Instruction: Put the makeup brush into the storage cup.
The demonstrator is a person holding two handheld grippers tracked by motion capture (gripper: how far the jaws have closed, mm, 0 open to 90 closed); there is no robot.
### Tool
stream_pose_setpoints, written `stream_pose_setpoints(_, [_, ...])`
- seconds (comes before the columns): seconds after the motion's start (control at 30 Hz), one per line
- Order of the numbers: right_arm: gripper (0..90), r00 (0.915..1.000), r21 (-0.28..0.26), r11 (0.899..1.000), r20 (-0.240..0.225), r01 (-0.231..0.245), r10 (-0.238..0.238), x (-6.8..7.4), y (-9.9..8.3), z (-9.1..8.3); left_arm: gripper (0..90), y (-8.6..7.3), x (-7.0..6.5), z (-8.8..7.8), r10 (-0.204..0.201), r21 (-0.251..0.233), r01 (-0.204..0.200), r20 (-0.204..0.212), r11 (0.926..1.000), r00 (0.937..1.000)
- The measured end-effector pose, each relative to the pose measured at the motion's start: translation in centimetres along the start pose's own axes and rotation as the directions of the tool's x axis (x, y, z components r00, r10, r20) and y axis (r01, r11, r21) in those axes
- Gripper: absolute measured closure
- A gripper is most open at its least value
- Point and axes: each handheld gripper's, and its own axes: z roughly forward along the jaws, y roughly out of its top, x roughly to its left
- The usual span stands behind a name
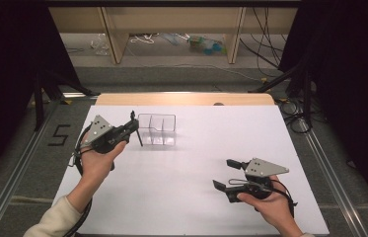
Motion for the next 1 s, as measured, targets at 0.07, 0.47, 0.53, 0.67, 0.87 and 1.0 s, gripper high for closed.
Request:
stream_pose_setpoints(0.07, [17.5,1.0,0.008,1.0,0.003,0.006,-0.006,-0.03,0.01,-0.05,85.0,0.03,-0.04,0.04,-0.008,-0.001,0.008,0.0,1.0,1.0])
stream_pose_setpoints(0.47, [17.5,1.0,-0.001,1.0,0.001,0.0,0.0,-0.01,-0.07,0.07,85.0,0.24,0.15,0.31,-0.002,-0.001,0.002,0.0,1.0,1.0])
stream_pose_setpoints(0.53, [17.5,1.0,-0.008,1.0,-0.002,-0.001,0.001,-0.02,-0.1,0.13,85.0,0.29,0.15,0.37,-0.006,-0.001,0.006,-0.001,1.0,1.0])
stream_pose_setpoints(0.67, [17.5,1.0,0.01,1.0,0.005,-0.007,0.007,0.01,-0.07,-0.01,85.0,0.4,0.19,0.43,-0.009,-0.002,0.009,-0.001,1.0,1.0])
stream_pose_setpoints(0.87, [17.5,1.0,0.012,1.0,0.008,-0.003,0.002,-0.04,-0.08,-0.02,85.1,0.54,0.33,0.48,-0.011,-0.002,0.011,-0.003,0.9999,0.9999])
stream_pose_setpoints(1.0, [17.5,1.0,0.011,1.0,0.007,-0.003,0.003,-0.04,-0.08,-0.01,85.0,0.62,0.39,0.55,-0.009,-0.003,0.009,-0.004,1.0,1.0])
